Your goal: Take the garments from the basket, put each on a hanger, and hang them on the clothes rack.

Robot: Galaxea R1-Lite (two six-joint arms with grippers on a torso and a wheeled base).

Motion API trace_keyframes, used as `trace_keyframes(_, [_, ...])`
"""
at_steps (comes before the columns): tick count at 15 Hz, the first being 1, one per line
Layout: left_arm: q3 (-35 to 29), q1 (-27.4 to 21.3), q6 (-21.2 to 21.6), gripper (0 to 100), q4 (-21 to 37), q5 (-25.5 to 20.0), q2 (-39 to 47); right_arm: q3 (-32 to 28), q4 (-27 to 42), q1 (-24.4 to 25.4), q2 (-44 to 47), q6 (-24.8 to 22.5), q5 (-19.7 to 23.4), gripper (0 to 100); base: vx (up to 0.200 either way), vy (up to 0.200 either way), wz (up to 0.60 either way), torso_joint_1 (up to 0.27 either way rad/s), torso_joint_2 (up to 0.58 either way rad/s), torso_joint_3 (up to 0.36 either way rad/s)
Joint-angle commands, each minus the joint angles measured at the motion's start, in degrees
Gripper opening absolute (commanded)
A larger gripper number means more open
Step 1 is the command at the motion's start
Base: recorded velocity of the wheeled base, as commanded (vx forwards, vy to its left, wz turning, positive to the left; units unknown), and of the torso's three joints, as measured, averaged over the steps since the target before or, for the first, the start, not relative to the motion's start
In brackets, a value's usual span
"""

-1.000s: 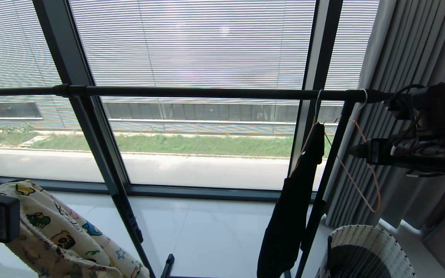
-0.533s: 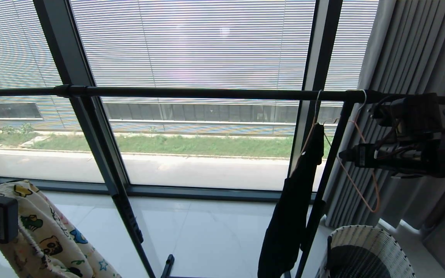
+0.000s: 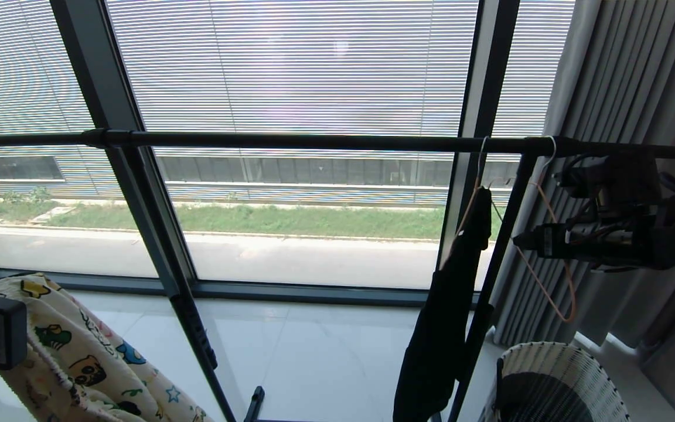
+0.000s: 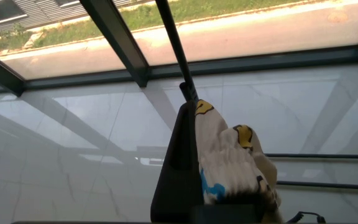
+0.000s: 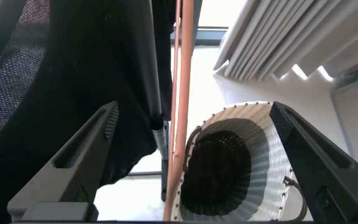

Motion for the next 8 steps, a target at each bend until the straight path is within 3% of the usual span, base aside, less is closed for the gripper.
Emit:
trace_keyframes(1, [-0.2,0.0,0.1,0,0.0,0.0,0.1,-0.1,0.0,0.0,0.4,-0.1,0.4,100,0.0,0.0,0.0,0.0,0.0,0.0])
trace_keyframes(8, [-0.2,0.0,0.1,0,0.0,0.1,-0.1,-0.2,-0.9,0.3,0.9,-0.1,0.6,100,0.0,0.0,0.0,0.0,0.0,0.0])
